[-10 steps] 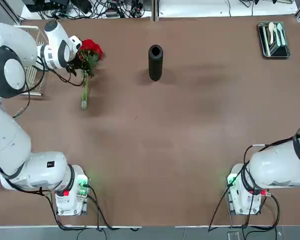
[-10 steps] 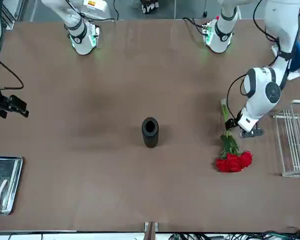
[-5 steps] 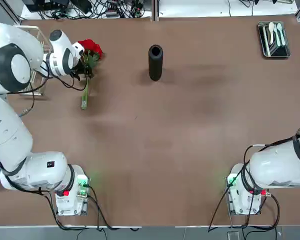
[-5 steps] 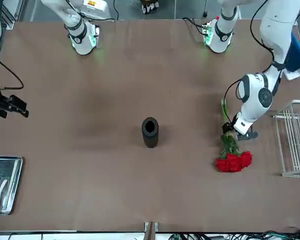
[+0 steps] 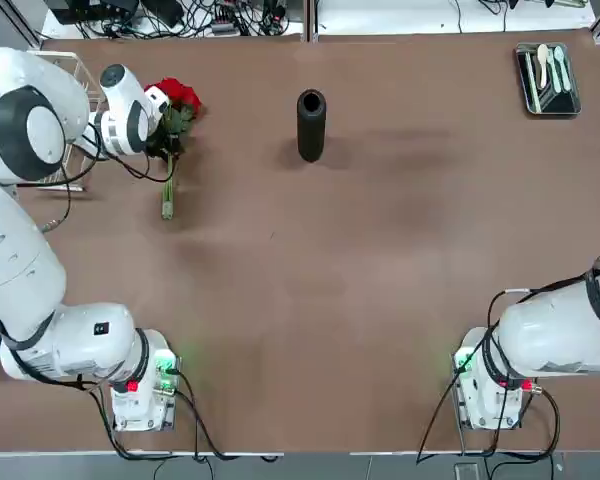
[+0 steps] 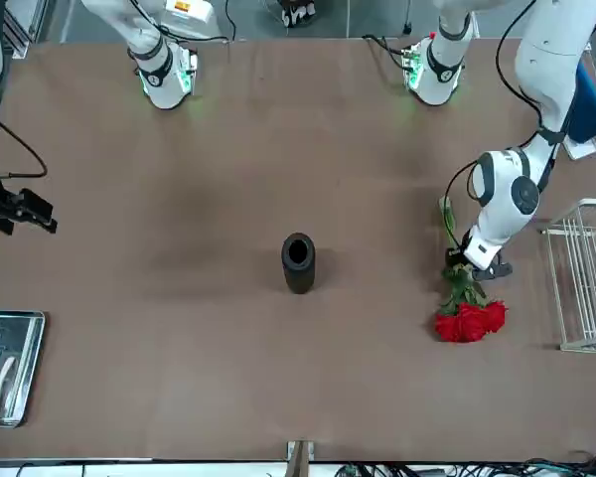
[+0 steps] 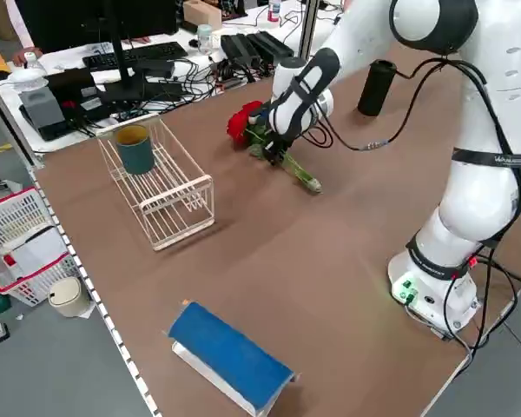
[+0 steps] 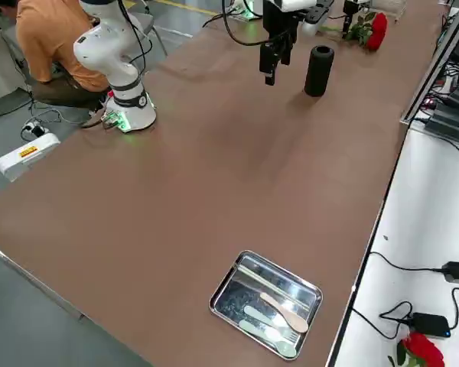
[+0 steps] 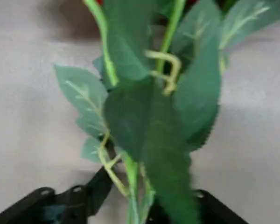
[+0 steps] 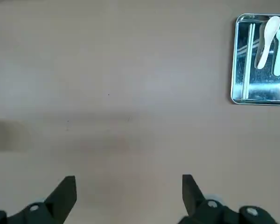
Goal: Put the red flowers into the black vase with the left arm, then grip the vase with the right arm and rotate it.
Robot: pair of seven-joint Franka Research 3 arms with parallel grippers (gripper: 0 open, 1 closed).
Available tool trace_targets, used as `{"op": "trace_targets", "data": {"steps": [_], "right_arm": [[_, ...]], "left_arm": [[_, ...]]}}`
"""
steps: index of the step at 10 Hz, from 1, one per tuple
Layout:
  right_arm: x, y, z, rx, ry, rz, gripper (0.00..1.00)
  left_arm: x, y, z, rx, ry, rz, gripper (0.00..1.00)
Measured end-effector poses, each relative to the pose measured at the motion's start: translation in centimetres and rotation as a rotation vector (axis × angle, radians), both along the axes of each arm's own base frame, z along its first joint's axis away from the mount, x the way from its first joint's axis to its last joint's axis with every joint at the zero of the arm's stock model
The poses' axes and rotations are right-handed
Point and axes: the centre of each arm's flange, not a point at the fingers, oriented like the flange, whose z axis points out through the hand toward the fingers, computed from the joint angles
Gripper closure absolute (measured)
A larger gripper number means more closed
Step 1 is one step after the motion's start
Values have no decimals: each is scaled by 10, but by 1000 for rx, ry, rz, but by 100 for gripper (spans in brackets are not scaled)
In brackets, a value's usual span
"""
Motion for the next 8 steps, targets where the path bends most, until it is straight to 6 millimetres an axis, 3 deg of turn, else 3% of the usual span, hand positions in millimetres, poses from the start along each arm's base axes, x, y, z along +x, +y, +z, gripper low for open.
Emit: {"op": "trace_targets", "data": {"steps": [2, 4, 6, 8], "right_arm": [[0, 0, 0, 0, 0, -1, 0], [0, -1, 0, 0, 0, -1, 0], [0, -1, 0, 0, 0, -1, 0], [0, -1, 0, 0, 1, -1, 0]], "left_arm": [[2, 1, 3, 0, -8, 5, 93], [9, -4, 18, -4, -18, 39, 93], [25, -8, 60, -6, 0, 77, 93], [46, -25, 120, -21, 26, 182, 93]]}}
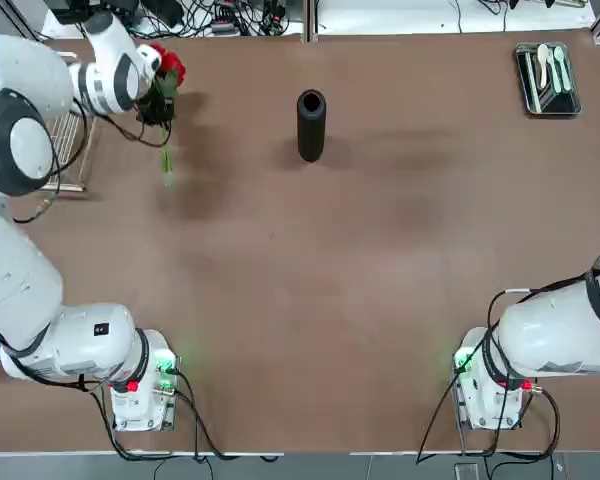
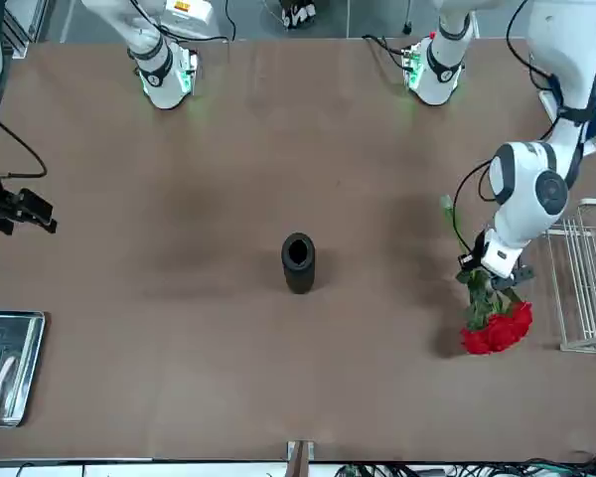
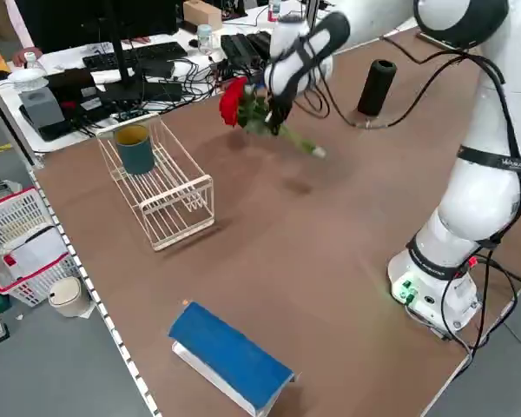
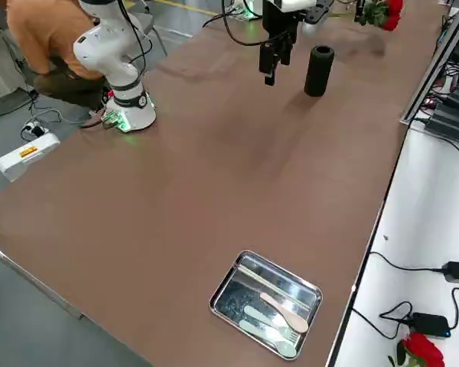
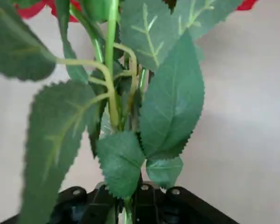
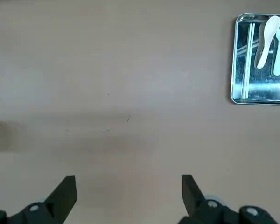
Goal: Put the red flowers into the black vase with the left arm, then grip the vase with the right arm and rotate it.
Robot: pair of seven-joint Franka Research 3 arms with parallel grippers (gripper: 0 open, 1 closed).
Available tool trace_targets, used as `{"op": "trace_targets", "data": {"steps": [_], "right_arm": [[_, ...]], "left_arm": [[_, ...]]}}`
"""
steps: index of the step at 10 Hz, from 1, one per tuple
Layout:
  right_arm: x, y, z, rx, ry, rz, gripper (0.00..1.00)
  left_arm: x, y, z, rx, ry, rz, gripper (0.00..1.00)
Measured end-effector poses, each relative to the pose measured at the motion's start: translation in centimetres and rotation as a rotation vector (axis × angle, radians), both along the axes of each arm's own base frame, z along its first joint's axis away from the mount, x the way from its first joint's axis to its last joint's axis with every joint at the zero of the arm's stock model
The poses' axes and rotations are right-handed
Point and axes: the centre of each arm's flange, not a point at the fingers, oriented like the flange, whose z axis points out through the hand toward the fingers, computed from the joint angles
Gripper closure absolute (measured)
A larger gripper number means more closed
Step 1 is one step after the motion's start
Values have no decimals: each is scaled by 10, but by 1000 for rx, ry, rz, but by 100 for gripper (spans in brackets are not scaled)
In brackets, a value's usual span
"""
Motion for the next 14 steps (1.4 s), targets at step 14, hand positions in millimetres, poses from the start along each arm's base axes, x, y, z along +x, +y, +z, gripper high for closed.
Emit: {"op": "trace_targets", "data": {"steps": [14], "right_arm": [[2, -10, 3, -3, -27, -17, 0]], "left_arm": [[-2, -319, 199, 400, -657, 690, 93]]}}
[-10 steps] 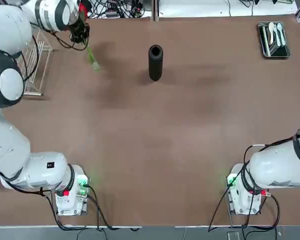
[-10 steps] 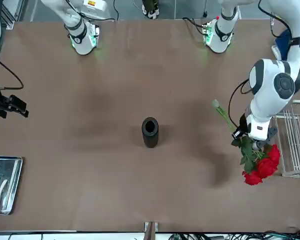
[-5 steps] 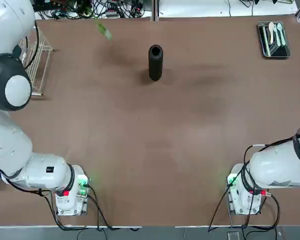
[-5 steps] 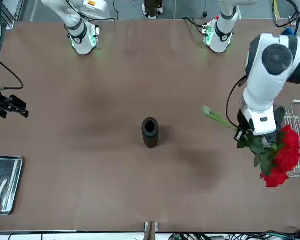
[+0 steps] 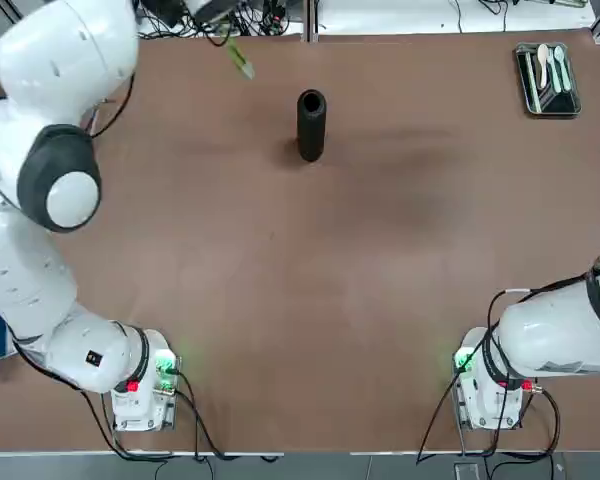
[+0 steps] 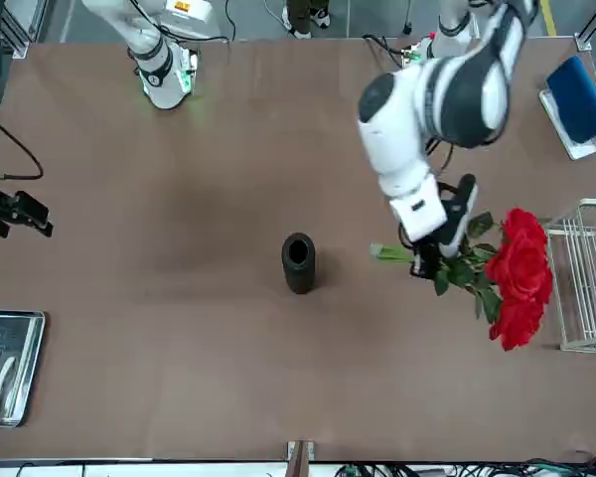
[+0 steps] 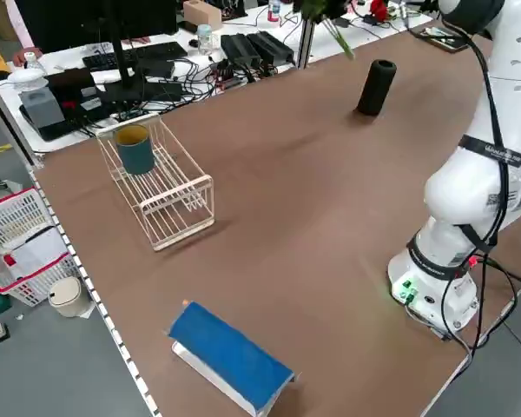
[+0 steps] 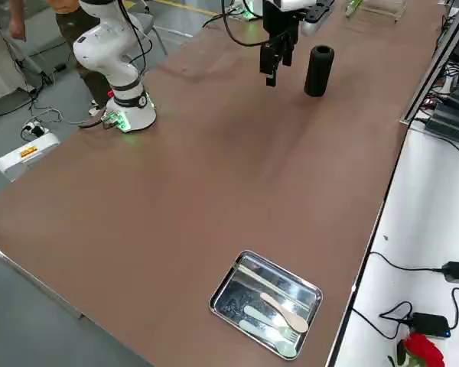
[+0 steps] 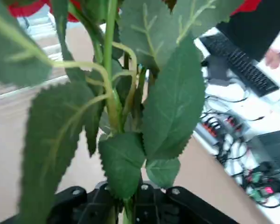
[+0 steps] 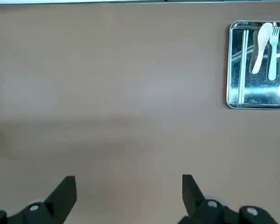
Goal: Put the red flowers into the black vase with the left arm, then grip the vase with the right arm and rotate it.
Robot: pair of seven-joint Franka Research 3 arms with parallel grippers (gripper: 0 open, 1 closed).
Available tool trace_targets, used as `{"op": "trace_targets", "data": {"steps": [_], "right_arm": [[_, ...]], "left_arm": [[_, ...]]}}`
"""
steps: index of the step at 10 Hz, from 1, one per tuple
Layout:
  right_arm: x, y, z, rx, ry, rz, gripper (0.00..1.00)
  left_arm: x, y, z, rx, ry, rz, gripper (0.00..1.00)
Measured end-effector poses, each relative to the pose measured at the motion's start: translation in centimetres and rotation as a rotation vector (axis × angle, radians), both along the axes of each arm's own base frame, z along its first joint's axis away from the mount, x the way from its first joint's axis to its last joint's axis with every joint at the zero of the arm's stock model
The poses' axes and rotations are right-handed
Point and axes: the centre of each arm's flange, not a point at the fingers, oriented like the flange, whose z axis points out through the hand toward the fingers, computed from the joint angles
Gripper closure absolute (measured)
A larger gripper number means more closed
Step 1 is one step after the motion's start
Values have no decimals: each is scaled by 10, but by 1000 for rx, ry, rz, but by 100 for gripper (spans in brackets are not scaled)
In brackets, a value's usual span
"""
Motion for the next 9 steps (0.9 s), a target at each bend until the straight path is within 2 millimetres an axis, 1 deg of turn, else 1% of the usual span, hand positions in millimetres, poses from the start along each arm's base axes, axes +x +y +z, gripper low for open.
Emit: {"op": "trace_targets", "data": {"steps": [1, 2, 3, 4, 5, 6, 7, 8, 9], "right_arm": [[-2, -5, 1, 1, 6, -9, 0], [-5, -9, 3, 2, 20, -16, 0], [-8, -12, 9, 3, 27, -20, 0], [-9, -11, 14, 3, 24, -18, 0], [-10, -7, 16, 3, 22, -12, 0], [-10, -5, 15, 5, 30, -8, 0], [-11, -4, 14, 6, 43, -7, 0], [-12, -4, 13, 6, 51, -5, 0], [-12, -3, 13, 7, 52, -3, 0]], "left_arm": [[-6, -23, 6, 27, -66, -24, 93], [-14, -41, 11, 63, -119, -48, 93], [-21, -55, 11, 116, -165, -66, 93], [-25, -68, 7, 179, -234, -89, 93], [-28, -84, -2, 232, -301, -121, 93], [-38, -103, -8, 265, -334, -150, 93], [-51, -120, -9, 289, -355, -175, 93], [-64, -135, -12, 317, -370, -192, 93], [-76, -148, -20, 344, -374, -203, 93]]}}
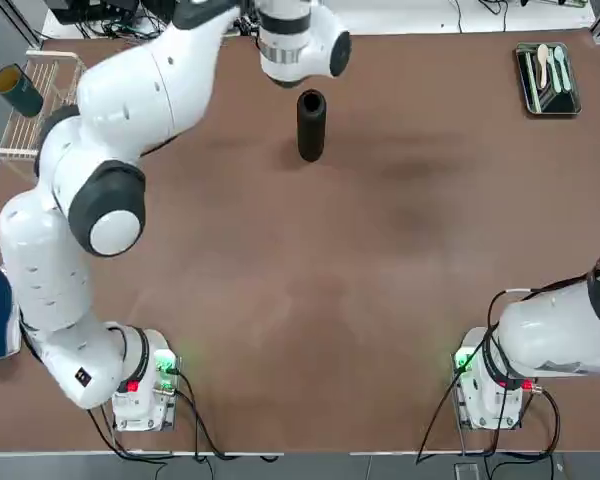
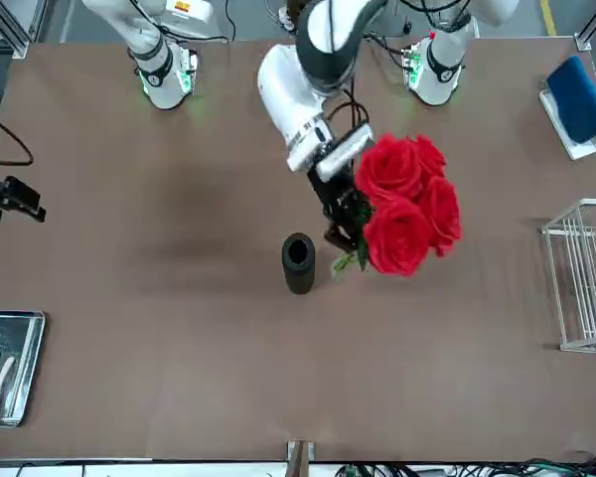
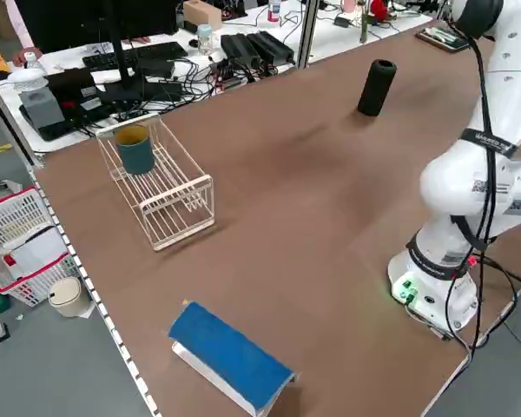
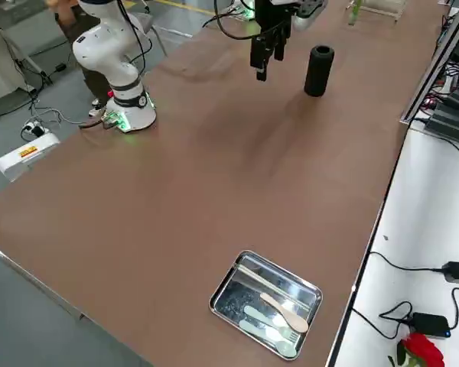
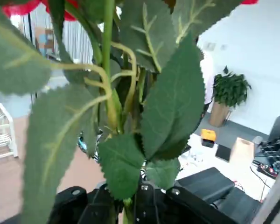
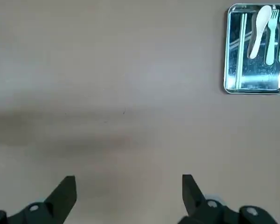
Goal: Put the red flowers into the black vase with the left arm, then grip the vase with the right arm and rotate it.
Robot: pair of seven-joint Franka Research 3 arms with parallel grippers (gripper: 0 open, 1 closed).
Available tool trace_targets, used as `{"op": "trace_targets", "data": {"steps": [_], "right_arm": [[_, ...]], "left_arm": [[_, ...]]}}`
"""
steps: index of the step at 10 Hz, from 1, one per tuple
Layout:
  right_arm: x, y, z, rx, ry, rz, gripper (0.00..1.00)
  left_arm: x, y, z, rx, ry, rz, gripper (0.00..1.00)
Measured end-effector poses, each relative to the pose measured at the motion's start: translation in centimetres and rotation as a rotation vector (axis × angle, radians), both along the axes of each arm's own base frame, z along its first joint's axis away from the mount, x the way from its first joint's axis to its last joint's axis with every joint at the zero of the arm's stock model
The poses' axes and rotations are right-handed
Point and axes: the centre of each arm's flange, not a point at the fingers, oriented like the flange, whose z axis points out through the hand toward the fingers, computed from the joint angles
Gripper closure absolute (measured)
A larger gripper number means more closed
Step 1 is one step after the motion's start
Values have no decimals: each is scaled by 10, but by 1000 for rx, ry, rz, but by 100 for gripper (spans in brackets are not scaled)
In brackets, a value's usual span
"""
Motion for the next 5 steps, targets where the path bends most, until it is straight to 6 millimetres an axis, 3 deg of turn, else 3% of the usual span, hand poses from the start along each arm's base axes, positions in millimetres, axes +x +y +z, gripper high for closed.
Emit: {"op": "trace_targets", "data": {"steps": [2, 5], "right_arm": [[-1, 8, -1, 2, 18, 15, 0], [-4, 16, -3, 3, 45, 28, 0]], "left_arm": [[-17, -21, -14, 28, 2, -23, 93], [-34, -35, -16, 37, -1, -40, 93]]}}
